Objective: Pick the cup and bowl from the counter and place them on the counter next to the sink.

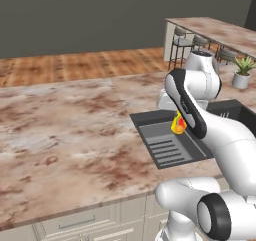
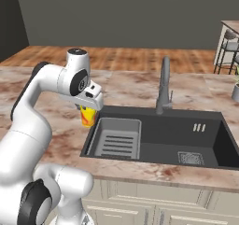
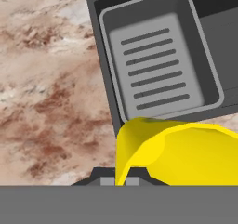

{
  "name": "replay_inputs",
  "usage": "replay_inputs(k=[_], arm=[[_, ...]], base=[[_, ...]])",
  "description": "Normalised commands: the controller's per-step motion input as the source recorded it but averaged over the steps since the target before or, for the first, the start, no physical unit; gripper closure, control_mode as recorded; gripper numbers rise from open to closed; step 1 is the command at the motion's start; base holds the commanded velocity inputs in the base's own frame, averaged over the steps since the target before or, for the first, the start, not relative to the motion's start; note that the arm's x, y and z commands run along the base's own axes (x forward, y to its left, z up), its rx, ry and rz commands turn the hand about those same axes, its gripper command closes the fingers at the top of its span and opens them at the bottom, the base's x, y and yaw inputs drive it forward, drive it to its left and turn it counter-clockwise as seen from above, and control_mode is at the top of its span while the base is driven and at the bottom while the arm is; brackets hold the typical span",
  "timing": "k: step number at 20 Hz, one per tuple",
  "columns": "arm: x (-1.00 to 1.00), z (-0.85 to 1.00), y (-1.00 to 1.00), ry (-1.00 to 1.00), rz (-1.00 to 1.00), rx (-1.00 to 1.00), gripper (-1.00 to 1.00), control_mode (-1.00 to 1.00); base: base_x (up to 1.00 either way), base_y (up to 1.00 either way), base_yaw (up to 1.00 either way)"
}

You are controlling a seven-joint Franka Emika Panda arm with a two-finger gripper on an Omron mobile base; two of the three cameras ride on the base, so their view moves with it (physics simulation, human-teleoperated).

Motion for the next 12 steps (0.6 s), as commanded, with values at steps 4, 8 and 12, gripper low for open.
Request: replay_inputs(k=[4,8,12], arm=[[0.00,0.00,0.00,0.00,0.00,0.00,1.00,1.00],[0.00,0.00,0.00,0.00,0.00,0.00,1.00,1.00],[0.00,0.00,0.05,0.00,0.01,0.00,1.00,-1.00]], base=[[0.00,0.00,0.00],[0.00,0.04,0.00],[0.00,0.02,0.00]])
